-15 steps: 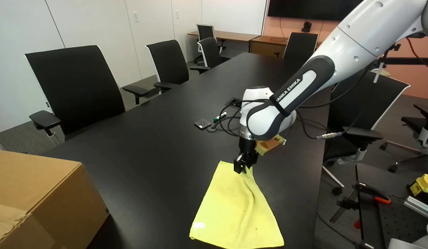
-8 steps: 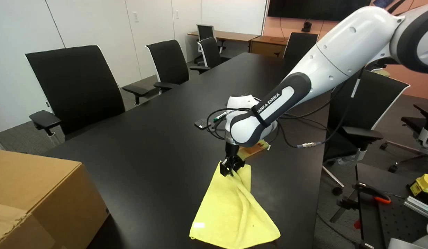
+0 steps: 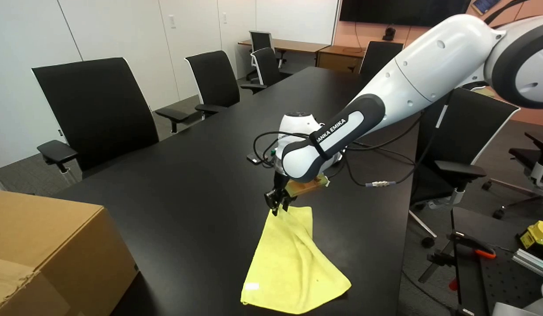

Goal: Fold the towel on the table.

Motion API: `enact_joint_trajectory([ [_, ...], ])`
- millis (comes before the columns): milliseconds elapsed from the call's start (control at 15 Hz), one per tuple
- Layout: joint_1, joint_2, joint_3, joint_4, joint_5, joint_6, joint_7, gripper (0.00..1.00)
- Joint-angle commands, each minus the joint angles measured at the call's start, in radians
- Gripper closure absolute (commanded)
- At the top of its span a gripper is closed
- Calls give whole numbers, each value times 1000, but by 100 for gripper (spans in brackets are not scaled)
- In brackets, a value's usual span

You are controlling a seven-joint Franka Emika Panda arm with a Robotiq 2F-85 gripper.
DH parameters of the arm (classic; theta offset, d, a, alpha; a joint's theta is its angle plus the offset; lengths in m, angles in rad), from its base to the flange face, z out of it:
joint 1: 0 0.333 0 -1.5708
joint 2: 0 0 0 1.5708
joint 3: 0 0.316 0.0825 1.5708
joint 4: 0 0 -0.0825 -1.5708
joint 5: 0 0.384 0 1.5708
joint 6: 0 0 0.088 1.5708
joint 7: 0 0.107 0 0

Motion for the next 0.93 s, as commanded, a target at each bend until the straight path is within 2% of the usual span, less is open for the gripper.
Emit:
enact_joint_trajectory([
  [0, 33, -37, -21, -20, 0, 47, 42, 23],
  [200, 56, -115, -19, -127, 2, 91, 57, 2],
  [600, 117, -295, 1, -437, 1, 89, 65, 0],
  [733, 151, -341, -2, -546, -1, 120, 92, 0],
  [867, 156, -386, 24, -657, 25, 145, 103, 0],
])
